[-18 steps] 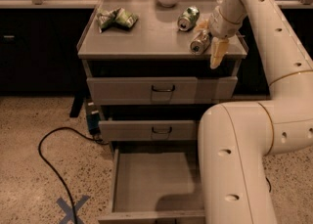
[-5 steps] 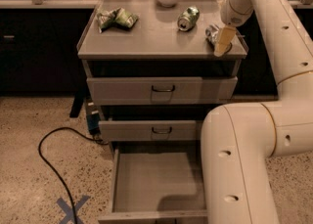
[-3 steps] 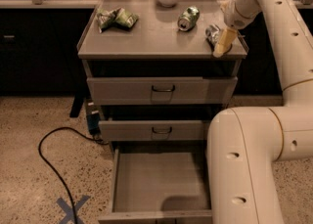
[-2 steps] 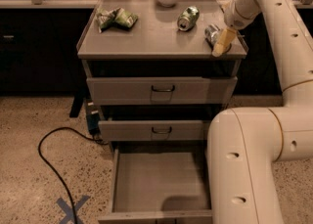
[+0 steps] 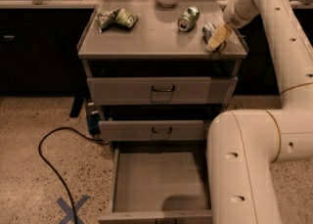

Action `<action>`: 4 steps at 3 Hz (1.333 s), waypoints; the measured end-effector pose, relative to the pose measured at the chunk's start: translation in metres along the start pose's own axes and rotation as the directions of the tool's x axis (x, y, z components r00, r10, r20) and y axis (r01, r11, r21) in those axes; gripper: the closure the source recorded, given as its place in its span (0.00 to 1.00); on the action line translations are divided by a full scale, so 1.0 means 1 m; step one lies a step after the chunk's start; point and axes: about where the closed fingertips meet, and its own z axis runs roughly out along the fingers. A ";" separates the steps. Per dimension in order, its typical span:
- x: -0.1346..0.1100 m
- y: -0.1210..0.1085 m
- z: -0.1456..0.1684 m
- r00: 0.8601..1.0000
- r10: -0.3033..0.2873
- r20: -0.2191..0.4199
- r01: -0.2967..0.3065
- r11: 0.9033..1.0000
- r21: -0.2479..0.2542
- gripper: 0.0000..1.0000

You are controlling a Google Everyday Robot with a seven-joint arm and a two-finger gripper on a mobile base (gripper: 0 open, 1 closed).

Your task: Place redbull can into bottom drawer

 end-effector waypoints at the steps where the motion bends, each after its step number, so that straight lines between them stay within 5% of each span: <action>1: -0.010 -0.008 0.009 0.994 0.095 0.058 -0.097 0.995 0.031 0.00; 4: -0.020 -0.007 0.023 0.979 0.169 0.117 -0.173 0.985 0.023 0.00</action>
Offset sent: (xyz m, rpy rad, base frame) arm 0.0055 0.0342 0.0035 0.2307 -0.0746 -0.0842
